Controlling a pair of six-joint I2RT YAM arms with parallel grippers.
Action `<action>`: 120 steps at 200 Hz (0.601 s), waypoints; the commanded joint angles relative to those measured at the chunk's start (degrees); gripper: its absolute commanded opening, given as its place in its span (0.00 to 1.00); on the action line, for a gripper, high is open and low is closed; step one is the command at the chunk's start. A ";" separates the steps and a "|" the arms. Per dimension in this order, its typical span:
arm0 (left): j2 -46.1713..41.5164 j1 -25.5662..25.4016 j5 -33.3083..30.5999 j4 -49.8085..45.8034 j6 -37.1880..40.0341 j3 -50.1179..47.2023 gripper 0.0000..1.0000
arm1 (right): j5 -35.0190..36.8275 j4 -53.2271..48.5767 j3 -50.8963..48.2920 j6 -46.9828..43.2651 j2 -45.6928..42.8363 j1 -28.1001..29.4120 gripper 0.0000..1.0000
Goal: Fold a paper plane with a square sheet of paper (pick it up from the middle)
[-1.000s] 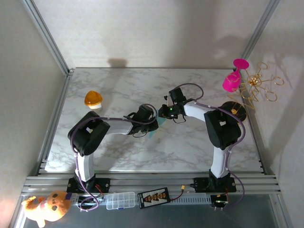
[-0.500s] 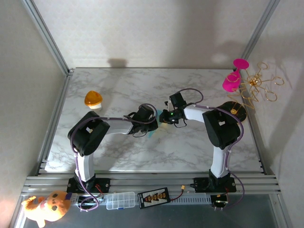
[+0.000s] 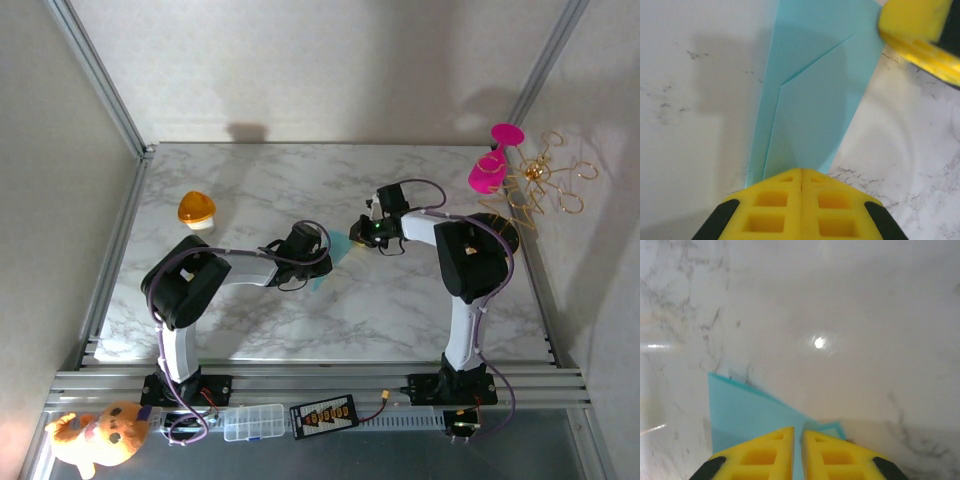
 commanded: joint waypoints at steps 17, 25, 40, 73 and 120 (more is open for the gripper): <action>2.11 0.14 -1.18 -13.29 1.52 -2.80 0.00 | 10.31 0.70 2.63 2.77 1.65 -2.81 0.16; 2.12 0.13 -0.97 -13.12 1.57 -2.43 0.00 | 11.51 0.50 2.60 2.99 0.87 -2.81 0.16; 2.04 0.13 -0.52 -12.77 1.46 -1.82 0.00 | 13.12 -0.18 2.80 2.91 -0.83 -2.81 0.16; -0.53 0.13 2.10 -9.94 -0.13 1.11 0.04 | 11.65 2.60 -2.52 3.63 -9.74 -1.83 0.27; -10.44 2.39 1.95 -6.13 -2.79 3.67 0.31 | 17.69 -1.91 -8.03 6.55 -19.89 1.10 0.47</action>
